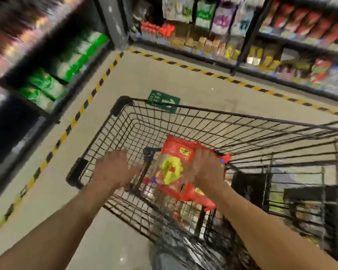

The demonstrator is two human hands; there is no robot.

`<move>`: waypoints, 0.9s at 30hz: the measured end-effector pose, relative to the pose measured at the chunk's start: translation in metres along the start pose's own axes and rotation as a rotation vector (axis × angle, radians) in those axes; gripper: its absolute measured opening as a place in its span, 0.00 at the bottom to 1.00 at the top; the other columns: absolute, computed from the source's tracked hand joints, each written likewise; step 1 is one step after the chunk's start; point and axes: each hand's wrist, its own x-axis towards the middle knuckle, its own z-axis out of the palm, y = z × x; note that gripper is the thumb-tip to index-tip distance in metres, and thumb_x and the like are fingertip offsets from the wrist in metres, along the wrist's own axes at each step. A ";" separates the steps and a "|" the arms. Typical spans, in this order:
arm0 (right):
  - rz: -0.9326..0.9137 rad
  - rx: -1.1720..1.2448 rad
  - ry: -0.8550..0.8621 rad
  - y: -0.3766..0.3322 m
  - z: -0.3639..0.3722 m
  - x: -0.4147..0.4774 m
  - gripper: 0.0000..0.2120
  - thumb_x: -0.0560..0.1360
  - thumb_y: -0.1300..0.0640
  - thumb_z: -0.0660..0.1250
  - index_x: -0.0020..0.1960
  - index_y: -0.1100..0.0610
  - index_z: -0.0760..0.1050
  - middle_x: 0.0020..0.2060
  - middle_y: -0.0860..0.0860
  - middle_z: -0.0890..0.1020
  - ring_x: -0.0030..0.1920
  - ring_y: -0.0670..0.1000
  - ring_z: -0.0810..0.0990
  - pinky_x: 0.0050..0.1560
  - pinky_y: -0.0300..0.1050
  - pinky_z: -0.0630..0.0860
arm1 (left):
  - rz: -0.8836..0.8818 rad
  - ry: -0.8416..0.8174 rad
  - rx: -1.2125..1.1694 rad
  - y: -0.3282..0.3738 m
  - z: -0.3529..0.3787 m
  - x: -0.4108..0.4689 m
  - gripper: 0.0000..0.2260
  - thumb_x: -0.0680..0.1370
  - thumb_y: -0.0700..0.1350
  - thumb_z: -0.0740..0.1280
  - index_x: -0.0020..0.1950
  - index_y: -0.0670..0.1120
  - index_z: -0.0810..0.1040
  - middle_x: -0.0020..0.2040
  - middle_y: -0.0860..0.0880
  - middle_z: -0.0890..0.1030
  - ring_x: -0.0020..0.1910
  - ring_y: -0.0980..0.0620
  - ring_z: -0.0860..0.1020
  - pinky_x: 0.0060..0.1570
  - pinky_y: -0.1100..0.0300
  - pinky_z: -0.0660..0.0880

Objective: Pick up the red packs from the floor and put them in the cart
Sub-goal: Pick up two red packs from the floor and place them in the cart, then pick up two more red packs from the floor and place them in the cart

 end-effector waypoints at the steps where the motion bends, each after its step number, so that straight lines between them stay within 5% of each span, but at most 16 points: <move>1: -0.046 -0.016 0.016 -0.016 -0.016 -0.009 0.39 0.84 0.32 0.51 0.83 0.61 0.60 0.76 0.61 0.73 0.75 0.62 0.72 0.72 0.58 0.71 | -0.021 0.034 0.007 -0.014 -0.013 -0.018 0.39 0.83 0.70 0.56 0.86 0.45 0.61 0.86 0.41 0.66 0.82 0.38 0.67 0.78 0.38 0.68; 10: -0.612 -0.163 0.220 -0.200 -0.097 -0.175 0.39 0.84 0.32 0.54 0.81 0.62 0.64 0.73 0.63 0.75 0.71 0.65 0.74 0.69 0.61 0.72 | -0.346 0.297 -0.071 -0.180 -0.042 -0.257 0.35 0.83 0.68 0.60 0.83 0.46 0.67 0.82 0.42 0.71 0.79 0.37 0.70 0.75 0.42 0.69; 18: -1.112 -0.349 0.241 -0.348 -0.061 -0.409 0.39 0.83 0.30 0.52 0.80 0.59 0.63 0.75 0.59 0.73 0.73 0.64 0.71 0.71 0.62 0.69 | -0.841 0.281 -0.257 -0.298 0.064 -0.539 0.35 0.83 0.69 0.59 0.81 0.46 0.69 0.81 0.43 0.71 0.77 0.37 0.72 0.74 0.40 0.71; 27: -1.611 -0.460 0.213 -0.441 0.002 -0.631 0.38 0.83 0.30 0.53 0.80 0.59 0.64 0.73 0.59 0.74 0.71 0.63 0.72 0.69 0.62 0.71 | -1.377 0.244 -0.480 -0.324 0.191 -0.775 0.35 0.82 0.70 0.58 0.81 0.48 0.69 0.82 0.45 0.72 0.78 0.39 0.71 0.74 0.41 0.69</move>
